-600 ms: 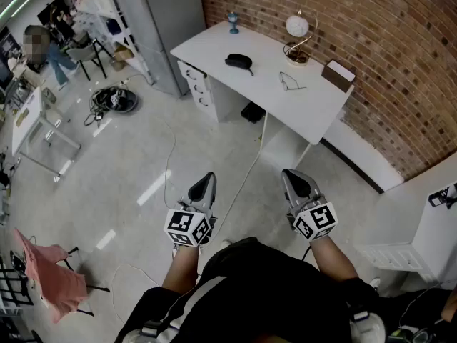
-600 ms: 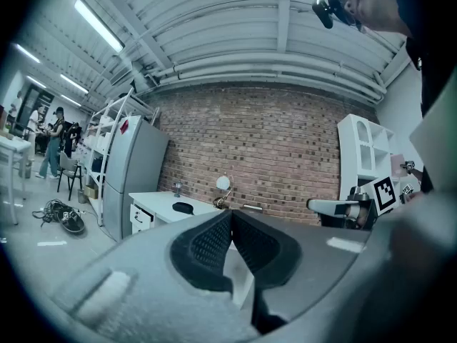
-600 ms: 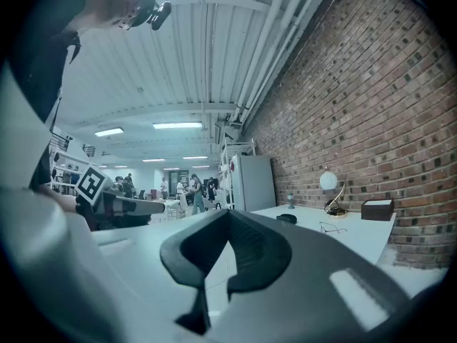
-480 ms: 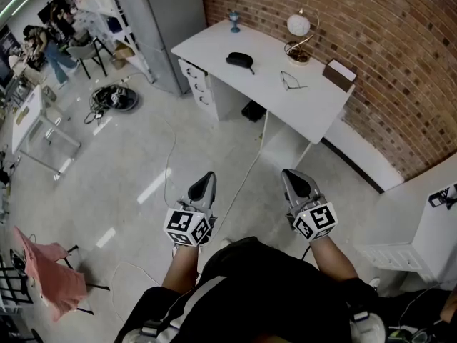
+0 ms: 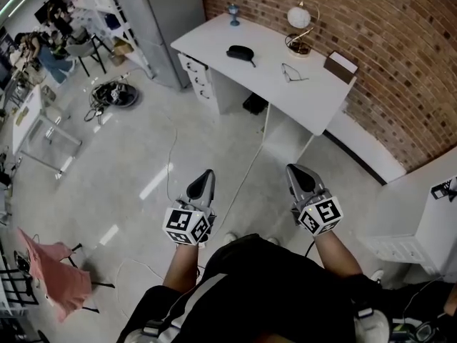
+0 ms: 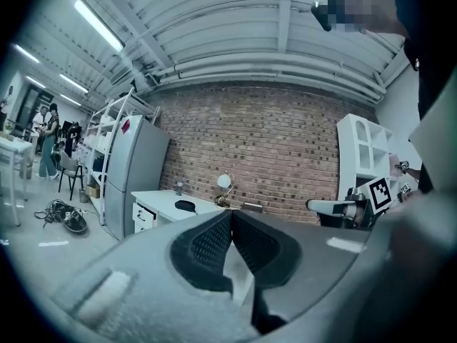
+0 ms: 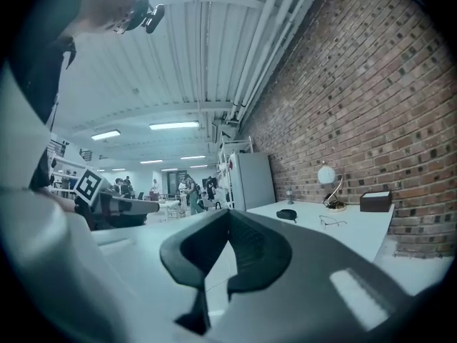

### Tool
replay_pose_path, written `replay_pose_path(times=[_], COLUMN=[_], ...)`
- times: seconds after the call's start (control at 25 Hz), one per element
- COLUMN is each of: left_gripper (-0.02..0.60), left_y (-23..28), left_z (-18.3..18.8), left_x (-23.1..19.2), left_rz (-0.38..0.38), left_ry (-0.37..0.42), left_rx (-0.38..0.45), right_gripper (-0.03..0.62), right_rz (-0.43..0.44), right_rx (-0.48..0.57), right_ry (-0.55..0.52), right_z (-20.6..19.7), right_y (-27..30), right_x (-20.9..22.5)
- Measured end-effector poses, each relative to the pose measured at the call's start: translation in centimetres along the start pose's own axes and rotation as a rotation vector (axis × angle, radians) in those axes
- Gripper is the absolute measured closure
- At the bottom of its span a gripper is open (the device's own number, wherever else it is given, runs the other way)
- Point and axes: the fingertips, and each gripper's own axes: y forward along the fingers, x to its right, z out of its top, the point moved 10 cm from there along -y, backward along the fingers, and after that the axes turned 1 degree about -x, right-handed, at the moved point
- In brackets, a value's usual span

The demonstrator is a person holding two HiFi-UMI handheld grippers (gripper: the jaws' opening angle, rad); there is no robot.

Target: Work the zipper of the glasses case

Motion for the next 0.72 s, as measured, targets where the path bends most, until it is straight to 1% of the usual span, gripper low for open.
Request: replay_pose_path(times=[0.12, 0.16, 0.2, 0.24, 0.28, 0.32, 0.36, 0.44, 0.56, 0.72], left_gripper=[0.583, 0.547, 0.439, 0.298, 0.185, 0.155, 0.141, 0.126, 0.123, 0.124], left_y=[-0.4, -0.5, -0.6, -0.7, -0.8, -0.9, -1.0, -1.0, -0.8, -0.3], left_z=[0.0, 0.0, 0.0, 0.1, 0.2, 0.3, 0.5, 0.9, 1.1, 0.9], left_x=[-0.1, -0.3, -0.5, -0.8, -1.1, -1.5, -1.9, -2.8, -4.1, -6.2], left_rz=[-0.008, -0.012, -0.009, 0.004, 0.025, 0.045, 0.057, 0.057, 0.026, -0.033], left_ry=[0.034, 0.045, 0.051, 0.052, 0.053, 0.054, 0.056, 0.063, 0.083, 0.088], left_rx=[0.003, 0.01, 0.019, 0.028, 0.038, 0.048, 0.053, 0.047, 0.01, -0.07], right_gripper=[0.589, 0.565, 0.416, 0.296, 0.245, 0.227, 0.214, 0.214, 0.214, 0.214], right_rz=[0.013, 0.02, 0.019, 0.006, -0.016, -0.041, -0.063, -0.083, -0.08, -0.061], right_rx=[0.017, 0.019, 0.019, 0.02, 0.021, 0.025, 0.03, 0.039, 0.03, -0.018], right_ry=[0.016, 0.021, 0.027, 0.03, 0.027, 0.021, 0.013, 0.005, -0.003, -0.014], right_z=[-0.2, -0.4, -0.5, -0.7, -0.8, -0.8, -0.8, -0.5, -0.5, -0.8], right_y=[0.1, 0.2, 0.3, 0.4, 0.5, 0.6, 0.7, 1.2, 2.4, 4.6], right_x=[-0.2, -0.3, -0.5, -0.7, -0.8, -1.0, -1.1, -1.3, -2.0, -3.3])
